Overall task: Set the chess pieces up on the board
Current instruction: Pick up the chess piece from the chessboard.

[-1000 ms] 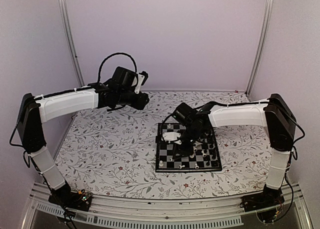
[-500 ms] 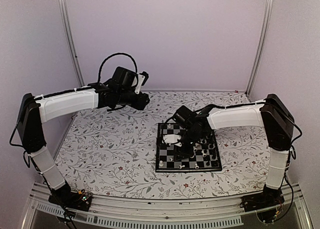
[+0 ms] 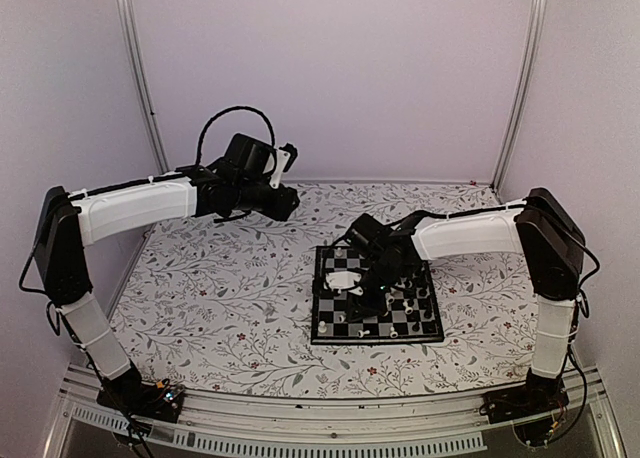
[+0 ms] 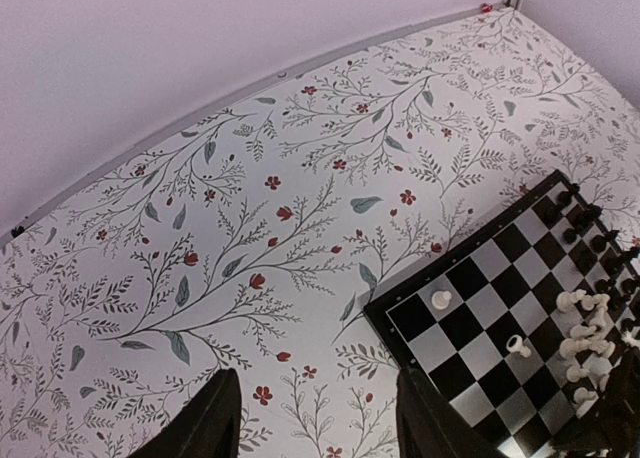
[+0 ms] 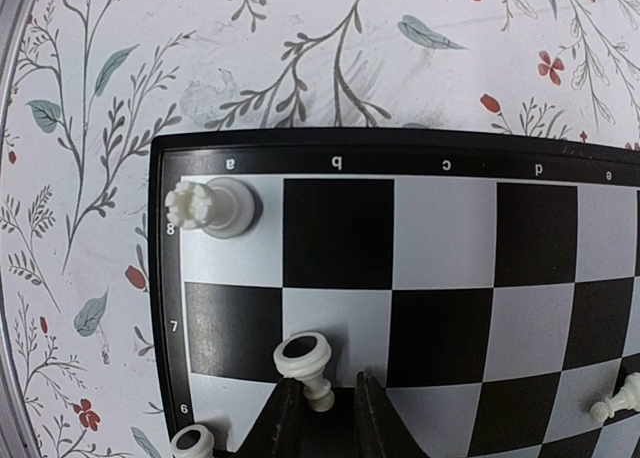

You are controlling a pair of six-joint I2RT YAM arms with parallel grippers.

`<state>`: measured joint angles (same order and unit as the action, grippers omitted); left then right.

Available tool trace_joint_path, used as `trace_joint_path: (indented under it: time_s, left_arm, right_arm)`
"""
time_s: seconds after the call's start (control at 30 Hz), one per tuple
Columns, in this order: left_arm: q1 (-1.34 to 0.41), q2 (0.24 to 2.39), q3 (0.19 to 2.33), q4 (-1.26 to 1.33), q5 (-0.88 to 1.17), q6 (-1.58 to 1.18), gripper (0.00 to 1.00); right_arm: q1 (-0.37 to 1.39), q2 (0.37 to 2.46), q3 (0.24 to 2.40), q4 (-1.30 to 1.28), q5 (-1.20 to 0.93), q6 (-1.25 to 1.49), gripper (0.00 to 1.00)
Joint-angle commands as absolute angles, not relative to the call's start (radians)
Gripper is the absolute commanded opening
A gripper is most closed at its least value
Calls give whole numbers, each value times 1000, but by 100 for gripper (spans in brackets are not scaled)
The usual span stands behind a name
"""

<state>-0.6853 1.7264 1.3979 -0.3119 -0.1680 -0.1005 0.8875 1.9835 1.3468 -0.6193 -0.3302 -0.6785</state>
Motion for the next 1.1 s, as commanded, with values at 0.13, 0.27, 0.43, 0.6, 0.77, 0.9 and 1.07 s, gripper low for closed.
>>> trace_joint_path:
  time_s: [0.13,0.27,0.43,0.6,0.77,0.9,1.07]
  left_arm:
    - [-698,1750,1424,-316,-164,-90,54]
    - [-703,1755,1428,-322,-151,-96,54]
    - [-724,1760,1437,-337,-134,-99,54]
    - [-765,1728,1459,-414,-93,-134,55]
    - [-752,1587,1286,-293,144,-279,55]
    - [-747,1507,1078,-99,307,-432,53]
    - [-748,1505,955,101,466,-551,49]
  right_arm:
    - [887,2007,1324,-618,-375,-696,14]
    - [887,1999,1315,-608,-378,-701,7]
    - [885,1961,1315,-608,-379,-700,5]
    - [851,1867,1312,-609,-392,-691,4]
    - [795,1807,1325,-612,-457,-669,4]
    - [773,1791,1355,-621,-492,-657,4]
    - [764,1783,1395,-640,-519,-647,4]
